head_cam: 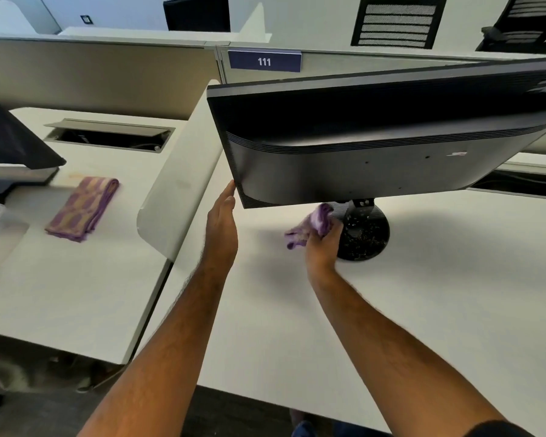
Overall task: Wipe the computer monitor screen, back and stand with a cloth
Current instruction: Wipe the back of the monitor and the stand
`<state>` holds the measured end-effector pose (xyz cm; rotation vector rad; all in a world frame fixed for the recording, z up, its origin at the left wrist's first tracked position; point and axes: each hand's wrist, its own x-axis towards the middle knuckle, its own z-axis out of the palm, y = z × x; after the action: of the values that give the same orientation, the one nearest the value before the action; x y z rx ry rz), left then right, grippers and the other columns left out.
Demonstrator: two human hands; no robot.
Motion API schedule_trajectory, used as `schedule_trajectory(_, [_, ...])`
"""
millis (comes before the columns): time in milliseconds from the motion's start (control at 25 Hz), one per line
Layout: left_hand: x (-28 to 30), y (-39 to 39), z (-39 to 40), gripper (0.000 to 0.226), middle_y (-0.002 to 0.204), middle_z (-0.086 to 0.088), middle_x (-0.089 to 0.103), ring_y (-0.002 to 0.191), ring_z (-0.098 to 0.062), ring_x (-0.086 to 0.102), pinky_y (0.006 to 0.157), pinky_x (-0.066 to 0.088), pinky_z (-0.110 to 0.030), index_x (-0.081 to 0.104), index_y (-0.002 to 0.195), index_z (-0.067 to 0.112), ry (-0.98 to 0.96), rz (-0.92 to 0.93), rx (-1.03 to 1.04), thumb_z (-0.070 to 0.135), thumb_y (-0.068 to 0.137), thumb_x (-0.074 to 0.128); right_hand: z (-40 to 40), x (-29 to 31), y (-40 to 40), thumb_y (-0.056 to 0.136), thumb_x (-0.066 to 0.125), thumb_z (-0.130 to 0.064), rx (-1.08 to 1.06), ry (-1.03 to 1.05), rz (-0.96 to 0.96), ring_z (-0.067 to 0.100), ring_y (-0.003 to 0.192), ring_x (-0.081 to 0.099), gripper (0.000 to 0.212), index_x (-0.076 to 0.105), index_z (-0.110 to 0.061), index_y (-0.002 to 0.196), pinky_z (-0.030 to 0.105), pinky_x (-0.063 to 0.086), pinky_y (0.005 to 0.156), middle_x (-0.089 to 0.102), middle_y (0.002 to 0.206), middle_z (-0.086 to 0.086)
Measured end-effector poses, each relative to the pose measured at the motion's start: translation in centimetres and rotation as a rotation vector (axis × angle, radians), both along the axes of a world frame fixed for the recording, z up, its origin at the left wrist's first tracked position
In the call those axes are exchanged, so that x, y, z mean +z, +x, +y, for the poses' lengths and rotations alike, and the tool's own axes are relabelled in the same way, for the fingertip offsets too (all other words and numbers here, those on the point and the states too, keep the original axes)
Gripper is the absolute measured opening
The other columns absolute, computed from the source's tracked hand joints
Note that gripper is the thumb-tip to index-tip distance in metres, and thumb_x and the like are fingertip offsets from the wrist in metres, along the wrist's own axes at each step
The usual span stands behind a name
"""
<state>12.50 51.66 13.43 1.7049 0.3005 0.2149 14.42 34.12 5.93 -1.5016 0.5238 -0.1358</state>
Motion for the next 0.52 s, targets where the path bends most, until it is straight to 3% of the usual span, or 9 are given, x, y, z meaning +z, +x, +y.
schedule_trajectory(80, [-0.2, 0.0, 0.0, 0.057, 0.157, 0.013, 0.051, 0.146, 0.000, 0.042, 0.127, 0.030, -0.034, 0.048, 0.156, 0.026, -0.008, -0.011, -0.002, 0.037, 0.103, 0.029, -0.4, 0.9, 1.3, 0.087, 0.042, 0.020, -0.075, -0.043, -0.008, 0.026, 0.118, 0.060, 0.055, 0.048, -0.010, 0.133, -0.003, 0.040, 0.077, 0.055, 0.122, 0.004])
schedule_trajectory(160, [-0.2, 0.1, 0.0, 0.057, 0.157, 0.015, 0.050, 0.146, 0.000, 0.042, 0.127, 0.030, -0.034, 0.048, 0.156, 0.028, 0.004, 0.002, -0.003, 0.039, 0.104, 0.029, 0.1, 2.3, 1.8, 0.088, 0.039, 0.021, -0.014, -0.021, -0.005, 0.026, 0.110, 0.062, 0.052, 0.048, -0.006, 0.131, -0.003, 0.042, 0.069, 0.055, 0.117, 0.005])
schedule_trajectory(240, [-0.2, 0.1, 0.0, 0.055, 0.157, 0.016, 0.050, 0.146, 0.000, 0.041, 0.126, 0.031, -0.034, 0.047, 0.156, 0.030, 0.015, 0.001, -0.010, 0.040, 0.105, 0.029, 1.1, 2.8, 1.6, 0.092, 0.041, 0.015, 0.175, 0.067, 0.006, 0.028, 0.083, 0.073, 0.036, 0.050, -0.007, 0.118, 0.018, 0.056, 0.055, 0.065, 0.101, 0.010])
schedule_trajectory(320, [-0.3, 0.1, 0.1, 0.055, 0.158, 0.016, 0.049, 0.146, 0.001, 0.041, 0.125, 0.031, -0.030, 0.047, 0.156, 0.031, 0.040, -0.004, -0.012, 0.041, 0.105, 0.029, 1.3, 2.3, 0.9, 0.096, 0.048, 0.002, 0.472, 0.037, 0.028, 0.027, 0.062, 0.073, 0.019, 0.054, -0.007, 0.112, 0.032, 0.057, 0.050, 0.073, 0.084, 0.012])
schedule_trajectory(400, [-0.5, -0.1, 0.3, 0.055, 0.158, 0.016, 0.049, 0.146, -0.001, 0.041, 0.123, 0.031, -0.028, 0.047, 0.156, 0.031, 0.045, 0.003, -0.005, 0.040, 0.105, 0.030, 0.2, 2.0, 0.2, 0.094, 0.055, -0.003, 0.625, -0.124, 0.047, 0.018, 0.070, 0.072, 0.019, 0.060, -0.007, 0.112, 0.029, 0.056, 0.060, 0.073, 0.087, 0.005])
schedule_trajectory(520, [-0.8, -0.8, -0.1, 0.049, 0.158, 0.013, 0.049, 0.142, 0.000, 0.044, 0.121, 0.032, -0.026, 0.048, 0.156, 0.028, 0.016, 0.016, 0.001, 0.026, 0.109, 0.036, -3.5, 1.9, -1.0, 0.093, 0.060, 0.001, 0.540, -0.144, 0.056, 0.008, 0.077, 0.068, 0.023, 0.063, -0.004, 0.115, 0.014, 0.052, 0.064, 0.070, 0.091, 0.000])
